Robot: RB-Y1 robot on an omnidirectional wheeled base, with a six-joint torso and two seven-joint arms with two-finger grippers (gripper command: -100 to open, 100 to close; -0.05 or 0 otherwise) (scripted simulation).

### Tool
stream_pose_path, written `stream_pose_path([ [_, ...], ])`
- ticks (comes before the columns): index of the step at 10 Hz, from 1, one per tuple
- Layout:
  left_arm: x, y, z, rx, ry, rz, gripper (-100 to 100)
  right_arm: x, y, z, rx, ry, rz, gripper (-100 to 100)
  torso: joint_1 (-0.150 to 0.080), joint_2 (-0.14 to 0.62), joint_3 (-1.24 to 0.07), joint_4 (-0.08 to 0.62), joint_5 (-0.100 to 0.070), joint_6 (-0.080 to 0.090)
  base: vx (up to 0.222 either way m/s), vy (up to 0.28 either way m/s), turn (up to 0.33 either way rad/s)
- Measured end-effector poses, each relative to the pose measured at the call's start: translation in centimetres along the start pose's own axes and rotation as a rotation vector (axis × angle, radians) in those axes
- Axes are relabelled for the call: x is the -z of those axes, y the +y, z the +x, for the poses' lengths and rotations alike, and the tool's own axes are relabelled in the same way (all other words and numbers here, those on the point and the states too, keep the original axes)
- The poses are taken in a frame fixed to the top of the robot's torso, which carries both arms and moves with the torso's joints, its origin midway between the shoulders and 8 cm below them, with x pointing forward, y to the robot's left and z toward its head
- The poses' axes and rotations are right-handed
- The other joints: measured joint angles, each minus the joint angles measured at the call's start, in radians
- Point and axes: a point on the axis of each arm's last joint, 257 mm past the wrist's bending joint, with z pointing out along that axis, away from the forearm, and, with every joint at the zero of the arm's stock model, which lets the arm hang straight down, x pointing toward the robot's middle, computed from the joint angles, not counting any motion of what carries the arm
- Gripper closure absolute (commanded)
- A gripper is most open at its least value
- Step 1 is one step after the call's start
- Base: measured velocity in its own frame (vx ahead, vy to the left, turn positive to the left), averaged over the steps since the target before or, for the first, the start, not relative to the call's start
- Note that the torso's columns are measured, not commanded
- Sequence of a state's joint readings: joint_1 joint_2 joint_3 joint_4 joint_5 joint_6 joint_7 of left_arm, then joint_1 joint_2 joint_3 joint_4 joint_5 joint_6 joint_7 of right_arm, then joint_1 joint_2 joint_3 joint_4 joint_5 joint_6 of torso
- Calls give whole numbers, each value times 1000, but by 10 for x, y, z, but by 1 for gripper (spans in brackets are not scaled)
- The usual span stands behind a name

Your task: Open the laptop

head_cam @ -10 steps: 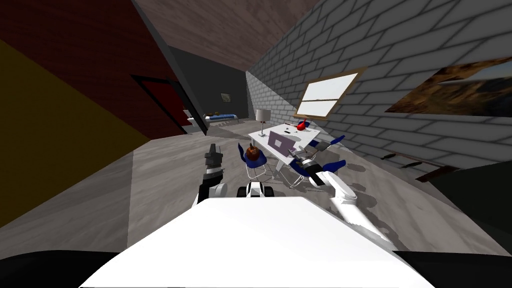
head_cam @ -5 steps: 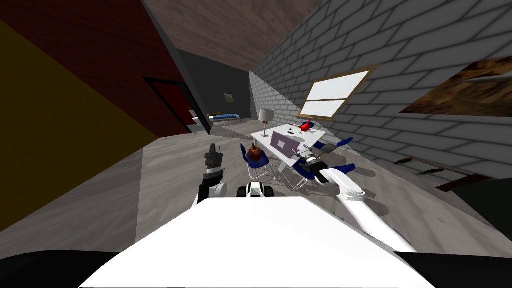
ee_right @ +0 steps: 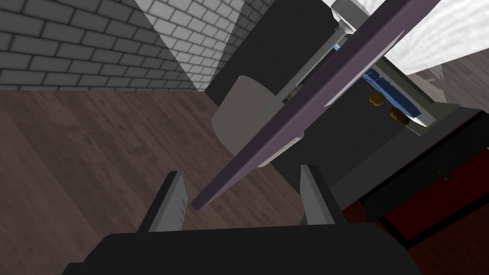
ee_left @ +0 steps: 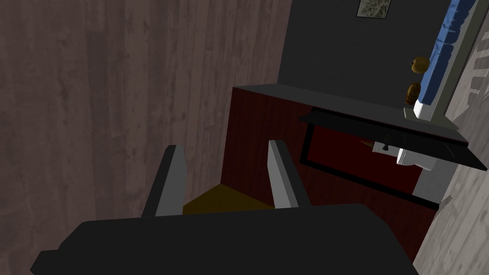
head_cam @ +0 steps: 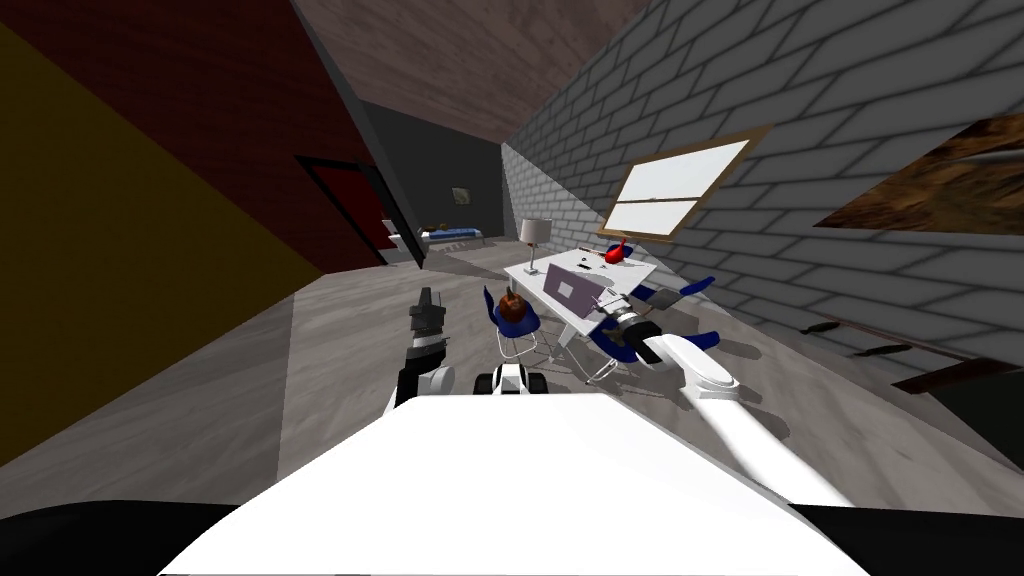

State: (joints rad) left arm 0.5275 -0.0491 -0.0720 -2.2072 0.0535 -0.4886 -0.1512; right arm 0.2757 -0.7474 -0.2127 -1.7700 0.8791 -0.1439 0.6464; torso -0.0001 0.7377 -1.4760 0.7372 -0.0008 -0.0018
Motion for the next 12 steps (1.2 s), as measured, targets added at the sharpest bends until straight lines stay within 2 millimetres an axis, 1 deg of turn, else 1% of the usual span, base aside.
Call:
stream_pose_path([
  [1,0,0,0,0,0,0,0,0,-4,4,-16,8,-4,100,0,-3,-2,-2,0,-2,2,-15,81],
  [5,0,0,0,0,0,0,0,2,-13,17,-100,42,-37,100,-3,-7,-5,-3,-1,-1,7,-9,36],
  [12,0,0,0,0,0,0,0,4,-44,43,-256,130,-69,100,-2,-6,-4,-3,-2,-1,9,-15,42],
])
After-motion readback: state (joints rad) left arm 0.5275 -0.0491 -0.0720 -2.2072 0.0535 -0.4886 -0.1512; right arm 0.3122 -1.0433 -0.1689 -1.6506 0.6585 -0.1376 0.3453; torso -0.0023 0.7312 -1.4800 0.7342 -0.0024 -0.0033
